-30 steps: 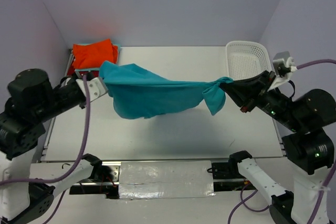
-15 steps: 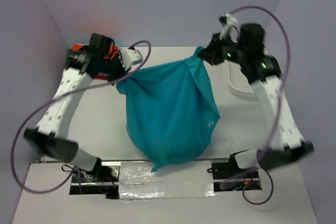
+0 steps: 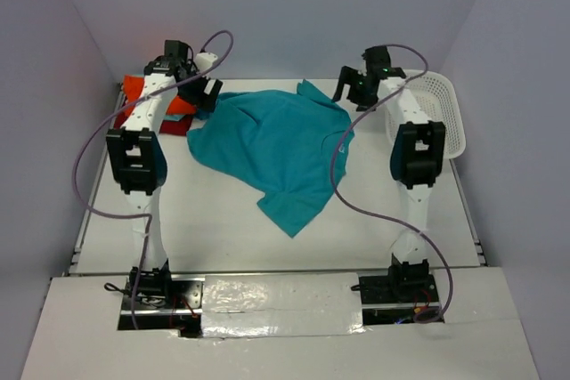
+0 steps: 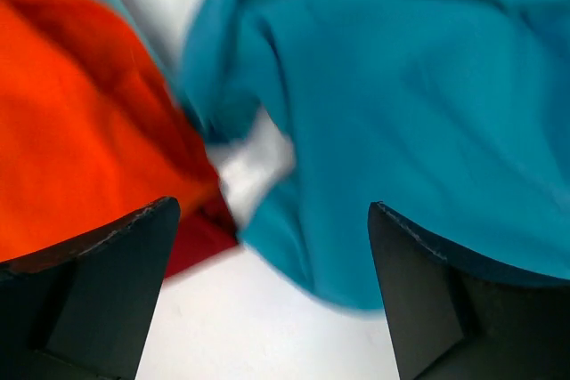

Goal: Fold and stack the t-shirts

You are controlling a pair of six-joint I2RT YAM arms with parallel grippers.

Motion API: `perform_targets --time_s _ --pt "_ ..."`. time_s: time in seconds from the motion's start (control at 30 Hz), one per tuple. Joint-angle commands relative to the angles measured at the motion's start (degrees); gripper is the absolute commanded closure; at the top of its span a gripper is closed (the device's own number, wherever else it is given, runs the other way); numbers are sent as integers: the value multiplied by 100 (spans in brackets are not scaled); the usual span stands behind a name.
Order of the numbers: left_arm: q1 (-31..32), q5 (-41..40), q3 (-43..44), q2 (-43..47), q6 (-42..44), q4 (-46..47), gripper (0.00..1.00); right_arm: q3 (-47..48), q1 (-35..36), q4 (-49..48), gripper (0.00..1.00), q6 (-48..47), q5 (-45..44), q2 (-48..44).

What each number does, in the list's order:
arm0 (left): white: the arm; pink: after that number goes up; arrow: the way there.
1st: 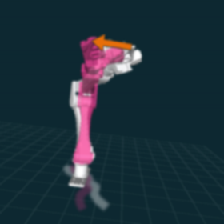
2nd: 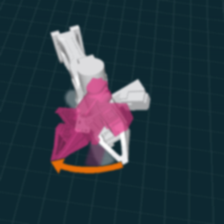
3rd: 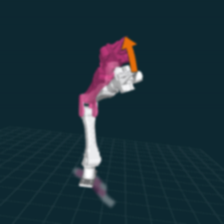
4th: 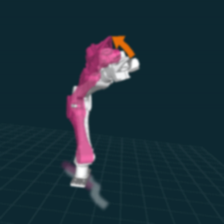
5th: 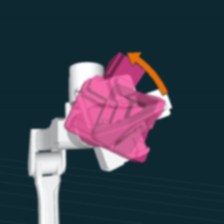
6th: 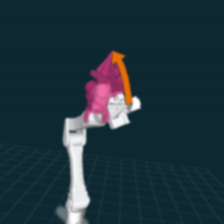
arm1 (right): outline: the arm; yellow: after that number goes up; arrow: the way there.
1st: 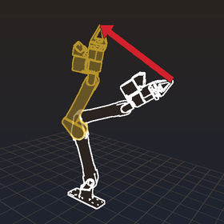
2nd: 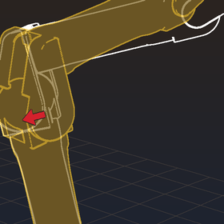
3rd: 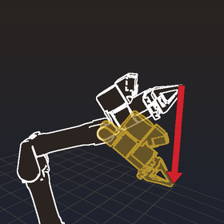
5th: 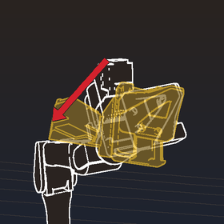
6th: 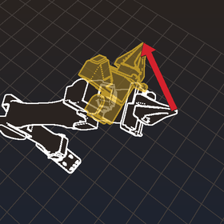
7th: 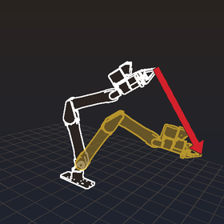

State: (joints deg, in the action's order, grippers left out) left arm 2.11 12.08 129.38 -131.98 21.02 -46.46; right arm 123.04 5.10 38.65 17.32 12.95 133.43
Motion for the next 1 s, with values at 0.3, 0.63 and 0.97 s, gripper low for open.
perform_targets --time_s 0.3,0.63,0.97 --pt "-518 243 -3743 2810 -580 655 91 -5626 1773 -1040 67 1245 -1323 -5133" --pt "-817 111 -4623 3214 -1135 1517 49 -6820 3330 -1536 27 2978 -1479 -4273" --pt "-976 -21 -4984 3372 -1179 1622 48 -7311 3419 -1712 95 3110 -1436 -3234"
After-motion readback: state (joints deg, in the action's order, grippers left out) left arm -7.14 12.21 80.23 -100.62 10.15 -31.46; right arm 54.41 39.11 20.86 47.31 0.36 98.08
